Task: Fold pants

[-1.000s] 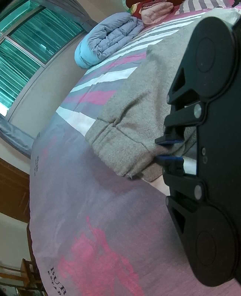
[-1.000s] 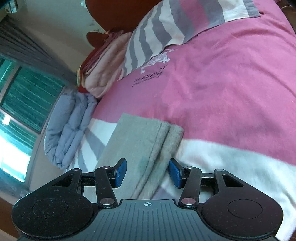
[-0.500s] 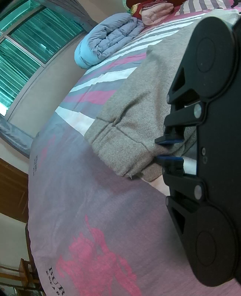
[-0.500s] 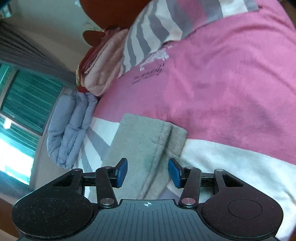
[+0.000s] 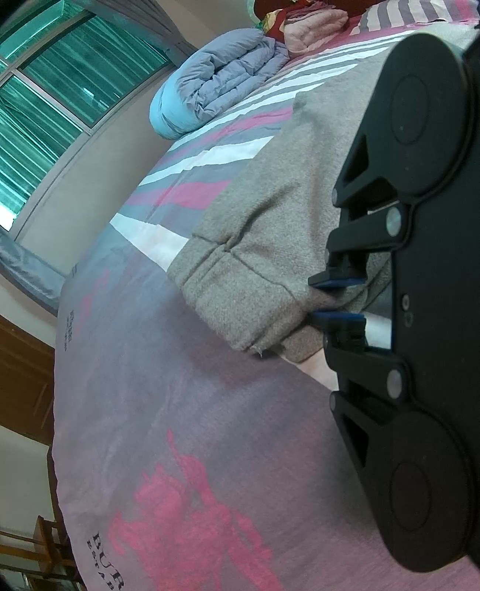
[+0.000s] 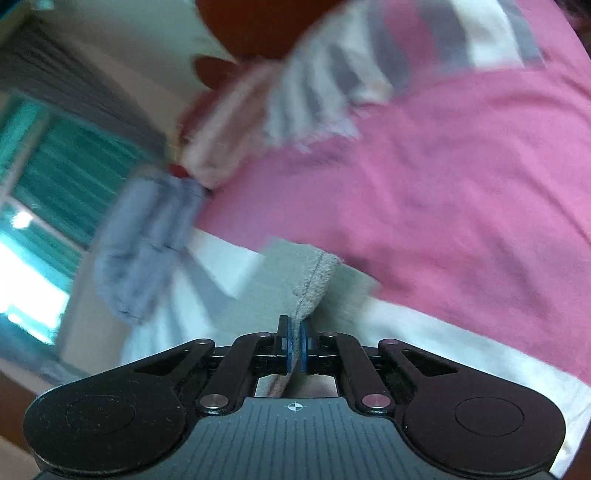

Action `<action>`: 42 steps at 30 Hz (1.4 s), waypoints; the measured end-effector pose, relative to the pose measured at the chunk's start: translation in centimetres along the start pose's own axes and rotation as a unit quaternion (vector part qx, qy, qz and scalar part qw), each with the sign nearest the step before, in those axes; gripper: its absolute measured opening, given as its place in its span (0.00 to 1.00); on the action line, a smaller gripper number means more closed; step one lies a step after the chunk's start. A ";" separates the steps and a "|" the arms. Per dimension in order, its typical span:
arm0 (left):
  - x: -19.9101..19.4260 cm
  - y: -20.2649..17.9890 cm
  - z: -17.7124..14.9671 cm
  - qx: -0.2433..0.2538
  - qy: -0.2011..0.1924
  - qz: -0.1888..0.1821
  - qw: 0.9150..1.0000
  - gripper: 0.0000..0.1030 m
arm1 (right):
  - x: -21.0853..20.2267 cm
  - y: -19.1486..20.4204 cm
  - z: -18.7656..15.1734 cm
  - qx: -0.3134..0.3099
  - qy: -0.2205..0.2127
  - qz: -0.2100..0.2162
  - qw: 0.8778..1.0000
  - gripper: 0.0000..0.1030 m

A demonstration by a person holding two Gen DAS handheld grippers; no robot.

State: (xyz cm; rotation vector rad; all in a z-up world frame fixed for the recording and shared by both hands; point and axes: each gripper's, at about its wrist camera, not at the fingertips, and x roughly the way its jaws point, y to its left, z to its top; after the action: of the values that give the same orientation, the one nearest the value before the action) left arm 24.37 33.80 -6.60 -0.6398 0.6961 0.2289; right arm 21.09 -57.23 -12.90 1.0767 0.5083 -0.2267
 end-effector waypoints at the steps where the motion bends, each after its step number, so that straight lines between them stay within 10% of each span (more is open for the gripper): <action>1: 0.0 0.0 0.1 0.000 0.002 0.000 1.000 0.07 | 0.8 -0.9 -0.1 0.016 0.013 -0.003 1.000 0.04; 10: -2.6 -2.2 0.1 0.054 -0.038 0.042 0.997 0.25 | -2.7 0.6 -0.8 -0.035 -0.032 -0.012 0.999 0.08; 14: -4.7 -4.2 0.6 0.086 -0.103 0.076 0.988 0.28 | -2.9 6.0 -2.2 -0.145 -0.002 0.074 0.987 0.08; 19: -3.9 -6.6 2.3 0.076 -0.139 0.120 0.980 0.69 | 1.5 17.1 -8.0 -0.278 0.079 0.170 0.942 0.15; 22: -1.9 -7.9 3.5 0.090 -0.118 0.114 0.982 0.68 | 4.5 23.4 -12.9 -0.328 0.114 0.217 0.912 0.69; 32: 3.4 -5.7 6.1 0.098 -0.056 0.114 0.987 0.52 | 15.3 35.7 -30.7 -0.484 0.266 0.278 0.786 0.47; 42: 5.8 -5.0 6.7 0.103 -0.032 0.077 0.991 0.33 | 22.3 36.6 -36.4 -0.532 0.337 0.272 0.727 0.46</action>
State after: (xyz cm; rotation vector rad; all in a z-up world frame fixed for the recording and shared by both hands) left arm 34.28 33.92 -4.12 -0.3809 0.6975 0.3135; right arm 45.24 -6.57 -9.07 0.0677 0.7895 0.9469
